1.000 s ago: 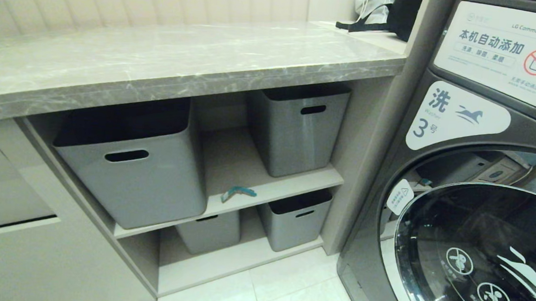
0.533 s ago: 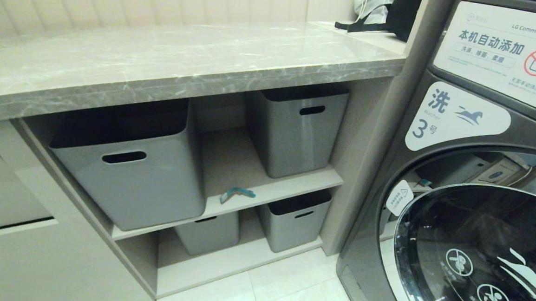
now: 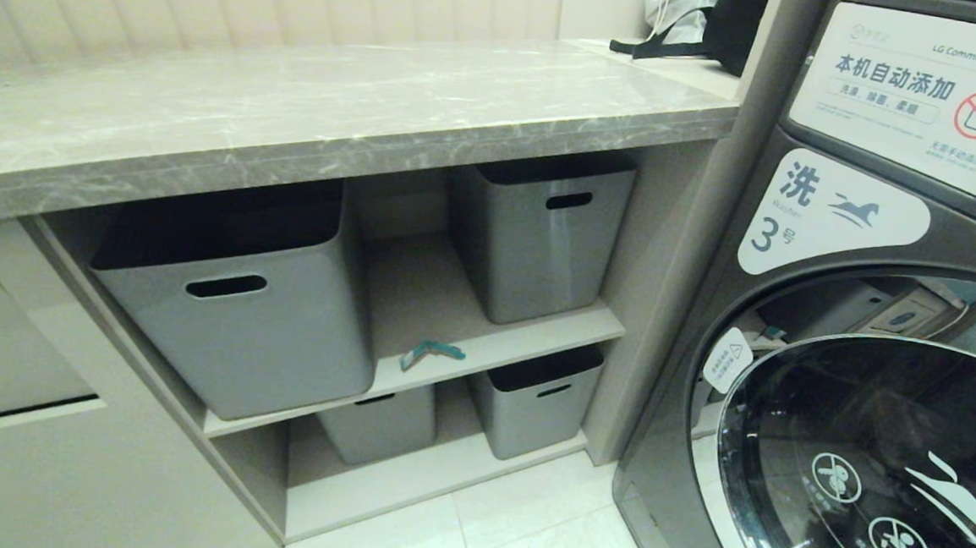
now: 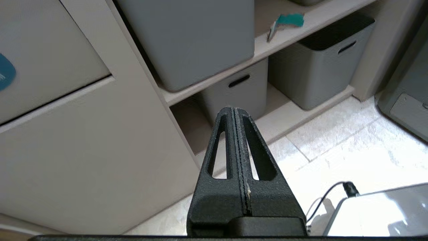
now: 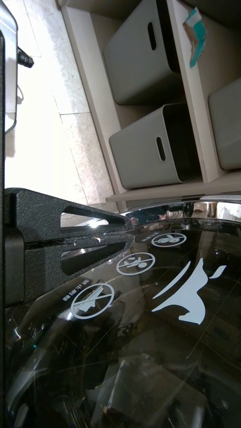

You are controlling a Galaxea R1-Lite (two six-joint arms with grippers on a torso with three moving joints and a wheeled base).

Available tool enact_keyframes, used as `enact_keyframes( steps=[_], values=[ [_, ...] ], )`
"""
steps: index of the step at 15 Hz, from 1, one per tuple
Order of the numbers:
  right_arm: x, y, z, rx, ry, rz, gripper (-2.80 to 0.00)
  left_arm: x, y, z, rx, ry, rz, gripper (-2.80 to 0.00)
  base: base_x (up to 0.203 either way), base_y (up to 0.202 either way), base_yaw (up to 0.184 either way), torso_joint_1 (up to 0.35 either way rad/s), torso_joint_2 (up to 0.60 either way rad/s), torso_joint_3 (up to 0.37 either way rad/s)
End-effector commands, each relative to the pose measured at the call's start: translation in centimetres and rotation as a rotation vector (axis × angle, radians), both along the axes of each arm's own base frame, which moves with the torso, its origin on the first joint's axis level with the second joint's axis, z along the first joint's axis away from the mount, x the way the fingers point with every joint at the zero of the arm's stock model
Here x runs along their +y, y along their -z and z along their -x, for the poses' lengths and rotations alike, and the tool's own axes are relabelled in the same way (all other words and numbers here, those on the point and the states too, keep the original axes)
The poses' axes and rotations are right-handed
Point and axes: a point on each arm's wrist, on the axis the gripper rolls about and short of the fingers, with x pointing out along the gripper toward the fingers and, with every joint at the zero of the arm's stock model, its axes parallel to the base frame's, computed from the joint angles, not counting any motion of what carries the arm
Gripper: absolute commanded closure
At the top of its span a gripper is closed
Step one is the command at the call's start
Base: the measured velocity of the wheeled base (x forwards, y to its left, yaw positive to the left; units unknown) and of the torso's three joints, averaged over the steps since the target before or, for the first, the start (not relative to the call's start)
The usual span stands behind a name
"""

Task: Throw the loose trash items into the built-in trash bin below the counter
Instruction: Pick up the garbage

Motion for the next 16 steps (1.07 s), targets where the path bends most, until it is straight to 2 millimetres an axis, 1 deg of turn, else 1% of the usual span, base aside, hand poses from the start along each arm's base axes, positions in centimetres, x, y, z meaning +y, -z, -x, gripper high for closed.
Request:
enact_keyframes(
  steps=[1, 4, 6, 7, 8, 9, 11, 13, 15, 16],
  values=[
    [0.0, 0.0, 0.0, 0.0, 0.0, 0.0, 0.0, 0.0, -0.1, -0.4, 0.061, 0.0, -0.002, 0.0, 0.0, 0.0, 0.0, 0.0, 0.0, 0.0],
    [0.0, 0.0, 0.0, 0.0, 0.0, -0.001, 0.0, 0.0, -0.3, -1.1, 0.148, 0.006, 0.0, 0.0, 0.0, 0.0, 0.0, 0.0, 0.0, 0.0],
    [0.0, 0.0, 0.0, 0.0, 0.001, -0.001, 0.0, 0.0, -0.5, -1.2, 0.153, 0.011, 0.0, 0.0, 0.0, 0.0, 0.0, 0.0, 0.0, 0.0],
    [0.0, 0.0, 0.0, 0.0, -0.002, 0.012, 0.0, 0.0, -1.9, -1.2, 0.121, 0.033, 0.002, 0.0, 0.0, 0.0, 0.0, 0.0, 0.0, 0.0],
    [0.0, 0.0, 0.0, 0.0, 0.001, -0.002, 0.0, -0.2, -4.0, -1.3, 0.084, 0.098, 0.006, 0.0, 0.0, 0.0, 0.0, 0.0, 0.0, 0.0],
    [0.0, 0.0, 0.0, -0.001, 0.0, -0.001, 0.0, -0.3, -5.3, -1.9, 0.097, 0.162, 0.002, 0.0, 0.0, 0.0, 0.0, 0.0, 0.0, 0.0],
    [0.0, 0.0, 0.0, 0.0, 0.001, -0.004, 0.0, -0.5, -7.9, -3.5, 0.121, 0.244, -0.073, 0.0, 0.0, 0.0, 0.0, 0.0, 0.0, 0.0],
    [0.0, 0.0, 0.0, 0.0, 0.001, -0.004, 0.0, -0.8, -9.9, -6.2, 0.166, 0.367, -0.156, 0.0, 0.0, 0.0, 0.0, 0.0, 0.0, 0.0],
    [0.0, 0.0, 0.0, 0.0, 0.001, -0.004, 0.0, -1.6, -10.9, -9.1, 0.18, 0.506, -0.237, 0.0, 0.0, 0.0, 0.0, 0.0, 0.0, 0.0],
    [0.0, 0.0, 0.0, -0.001, 0.001, -0.004, 0.0, -2.3, -11.2, -10.4, 0.165, 0.587, -0.283, 0.0, 0.0, 0.0, 0.0, 0.0, 0.0, 0.0]
  ],
)
